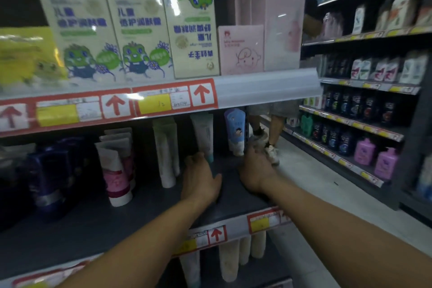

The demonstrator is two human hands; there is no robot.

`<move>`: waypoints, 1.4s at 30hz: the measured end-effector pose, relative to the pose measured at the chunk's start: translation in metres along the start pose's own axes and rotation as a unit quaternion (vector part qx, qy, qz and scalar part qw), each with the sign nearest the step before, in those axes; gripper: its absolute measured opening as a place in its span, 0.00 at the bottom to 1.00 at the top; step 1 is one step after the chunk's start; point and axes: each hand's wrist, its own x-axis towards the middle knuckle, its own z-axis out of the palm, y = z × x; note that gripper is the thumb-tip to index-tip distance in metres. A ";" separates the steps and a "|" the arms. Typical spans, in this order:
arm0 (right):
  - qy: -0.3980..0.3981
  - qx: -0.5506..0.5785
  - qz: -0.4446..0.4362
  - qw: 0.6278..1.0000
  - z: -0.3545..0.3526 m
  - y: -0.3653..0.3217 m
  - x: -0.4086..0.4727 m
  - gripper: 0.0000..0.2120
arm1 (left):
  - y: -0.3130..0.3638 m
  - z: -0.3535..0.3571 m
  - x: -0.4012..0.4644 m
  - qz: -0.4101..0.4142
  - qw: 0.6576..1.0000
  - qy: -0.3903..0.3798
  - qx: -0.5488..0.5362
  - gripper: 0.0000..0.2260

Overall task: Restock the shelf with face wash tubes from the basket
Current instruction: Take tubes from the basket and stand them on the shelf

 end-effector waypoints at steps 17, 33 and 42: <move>0.099 -0.034 -0.087 0.991 -0.003 -0.088 -0.176 0.11 | -0.046 -0.131 -0.150 0.116 0.993 0.013 0.029 0.21; -0.007 -0.019 -0.112 0.994 0.122 -0.095 -0.273 0.08 | -0.160 -0.114 -0.257 -0.007 0.999 -0.029 0.030 0.12; -0.151 -0.060 -0.049 0.986 0.224 -0.043 -0.305 0.09 | -0.232 -0.042 -0.294 -0.107 0.986 -0.124 0.023 0.08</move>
